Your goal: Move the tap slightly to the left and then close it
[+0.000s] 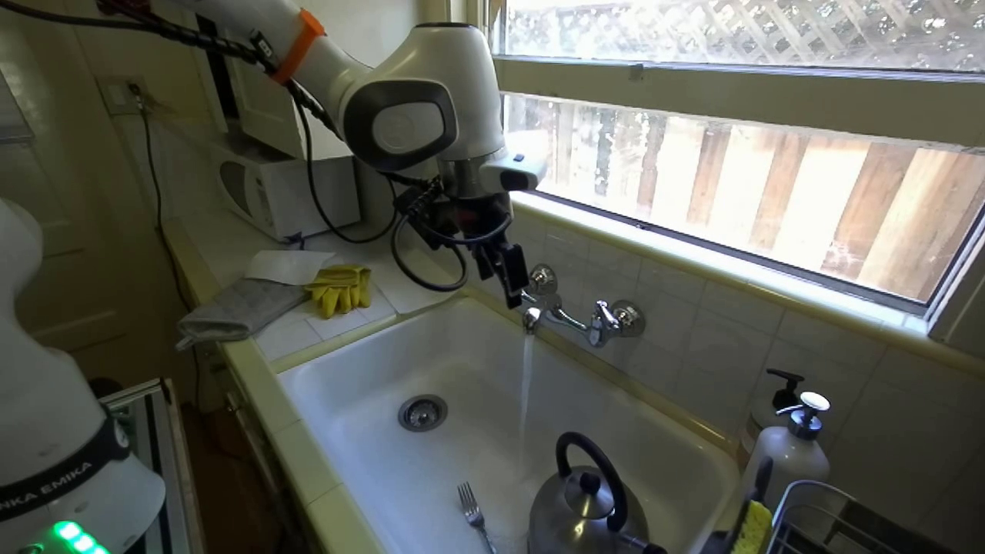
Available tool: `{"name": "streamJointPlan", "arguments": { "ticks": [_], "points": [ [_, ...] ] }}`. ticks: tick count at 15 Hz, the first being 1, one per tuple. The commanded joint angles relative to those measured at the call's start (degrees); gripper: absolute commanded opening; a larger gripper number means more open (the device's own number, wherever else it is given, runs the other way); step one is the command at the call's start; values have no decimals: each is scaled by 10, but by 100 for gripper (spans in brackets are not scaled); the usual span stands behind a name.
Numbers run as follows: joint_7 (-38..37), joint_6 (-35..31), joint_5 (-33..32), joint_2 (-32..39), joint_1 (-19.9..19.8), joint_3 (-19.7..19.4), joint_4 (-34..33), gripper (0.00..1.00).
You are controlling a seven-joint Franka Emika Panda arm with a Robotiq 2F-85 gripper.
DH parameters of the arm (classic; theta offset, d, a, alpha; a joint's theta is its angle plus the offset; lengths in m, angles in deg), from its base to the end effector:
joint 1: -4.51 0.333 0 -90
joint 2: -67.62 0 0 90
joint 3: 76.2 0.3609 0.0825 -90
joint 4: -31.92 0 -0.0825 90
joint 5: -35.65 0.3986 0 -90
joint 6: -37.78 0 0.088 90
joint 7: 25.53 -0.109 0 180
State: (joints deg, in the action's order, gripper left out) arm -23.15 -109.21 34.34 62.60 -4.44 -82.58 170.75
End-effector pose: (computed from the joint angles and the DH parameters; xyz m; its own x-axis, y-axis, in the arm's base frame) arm 0.4879 -0.1338 0.3970 0.9531 -0.2002 0.2270 -0.2093 -0.9777 0.0162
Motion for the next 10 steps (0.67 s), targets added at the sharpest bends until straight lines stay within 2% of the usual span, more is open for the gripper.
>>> {"name": "streamJointPlan", "arguments": {
  "ticks": [1, 3, 10],
  "points": [
    [11, -20, -5, 18, 4, -7, -9, 100],
    [69, -17, 29, 33, 9, -11, -22, 100],
    [189, -22, 42, 84, 1, -11, -67, 100]
  ]
}}
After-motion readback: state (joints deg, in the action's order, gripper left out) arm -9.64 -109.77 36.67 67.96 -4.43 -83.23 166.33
